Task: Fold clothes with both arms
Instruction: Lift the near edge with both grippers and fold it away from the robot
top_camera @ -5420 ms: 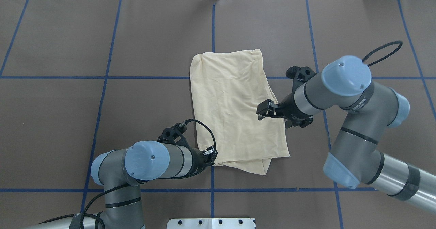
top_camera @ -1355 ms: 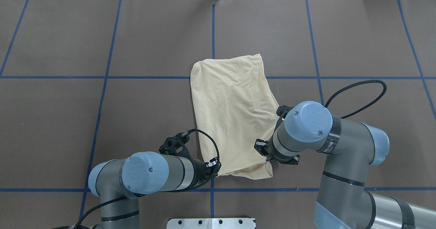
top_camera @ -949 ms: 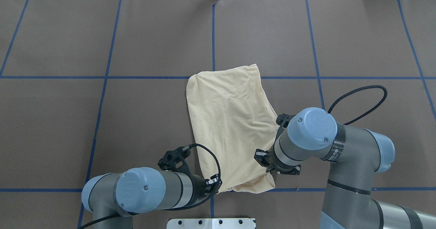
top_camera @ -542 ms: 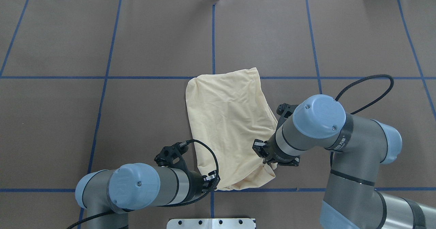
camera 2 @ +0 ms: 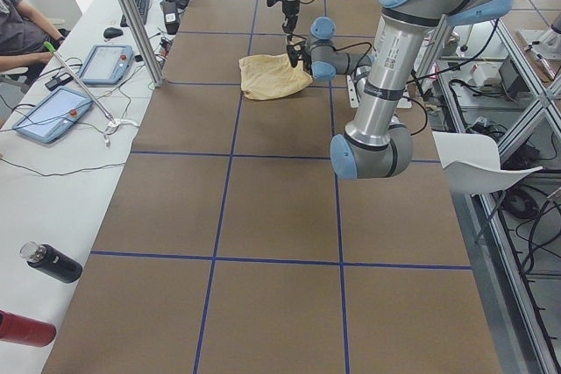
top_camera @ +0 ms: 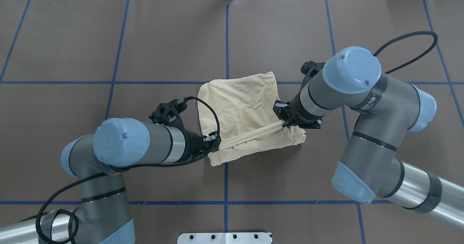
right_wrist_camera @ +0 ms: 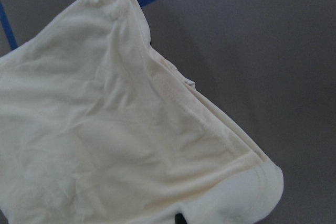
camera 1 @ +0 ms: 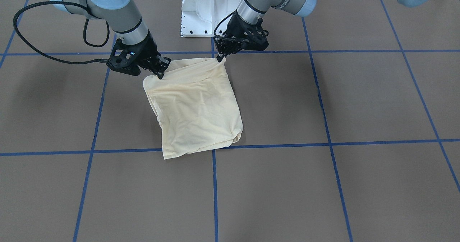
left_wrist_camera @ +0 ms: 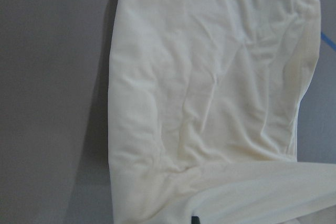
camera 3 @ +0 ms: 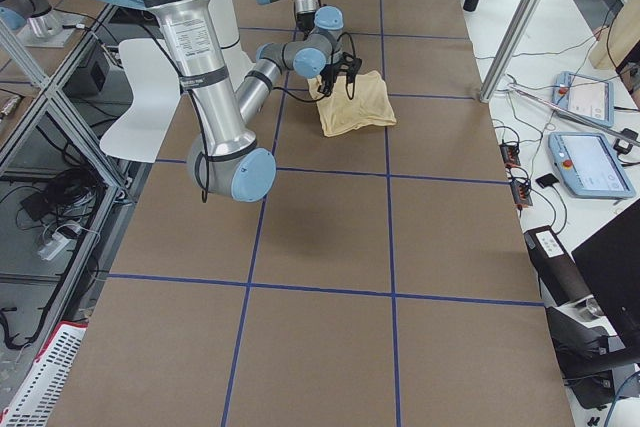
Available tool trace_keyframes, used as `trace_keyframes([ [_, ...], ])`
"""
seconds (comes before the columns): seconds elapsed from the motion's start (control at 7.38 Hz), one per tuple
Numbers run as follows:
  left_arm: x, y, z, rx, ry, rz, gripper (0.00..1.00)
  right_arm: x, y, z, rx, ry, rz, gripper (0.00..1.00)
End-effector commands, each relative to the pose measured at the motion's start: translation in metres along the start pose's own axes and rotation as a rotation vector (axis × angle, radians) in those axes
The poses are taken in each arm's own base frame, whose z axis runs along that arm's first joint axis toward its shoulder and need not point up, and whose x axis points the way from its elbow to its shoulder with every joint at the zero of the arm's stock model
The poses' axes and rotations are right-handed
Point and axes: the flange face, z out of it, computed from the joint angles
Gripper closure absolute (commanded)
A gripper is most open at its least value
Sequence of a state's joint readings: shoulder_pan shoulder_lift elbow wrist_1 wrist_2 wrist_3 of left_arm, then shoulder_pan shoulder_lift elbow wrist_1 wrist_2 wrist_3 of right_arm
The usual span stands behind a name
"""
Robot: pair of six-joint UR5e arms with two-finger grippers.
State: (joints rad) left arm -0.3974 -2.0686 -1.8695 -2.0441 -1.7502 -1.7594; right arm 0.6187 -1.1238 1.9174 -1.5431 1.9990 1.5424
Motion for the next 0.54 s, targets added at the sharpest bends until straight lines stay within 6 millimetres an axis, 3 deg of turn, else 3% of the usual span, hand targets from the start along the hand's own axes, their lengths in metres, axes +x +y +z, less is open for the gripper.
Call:
trace_keyframes([
  [0.0, 0.01, -0.055, -0.005, 0.061, 0.004, 0.021, 1.0, -0.028, -0.051, 0.015, 0.043, 0.014, 0.014, 1.0],
  [0.27, 0.036, -0.086, 0.023, 0.101, -0.017, 0.005, 1.0, -0.048, -0.097, 0.034, 0.082, -0.055, 0.019, 1.0],
  [0.41, 0.03, -0.093, 0.04, 0.106, -0.034, 0.012, 1.0, -0.063, -0.109, 0.031, 0.092, -0.069, 0.023, 1.0],
])
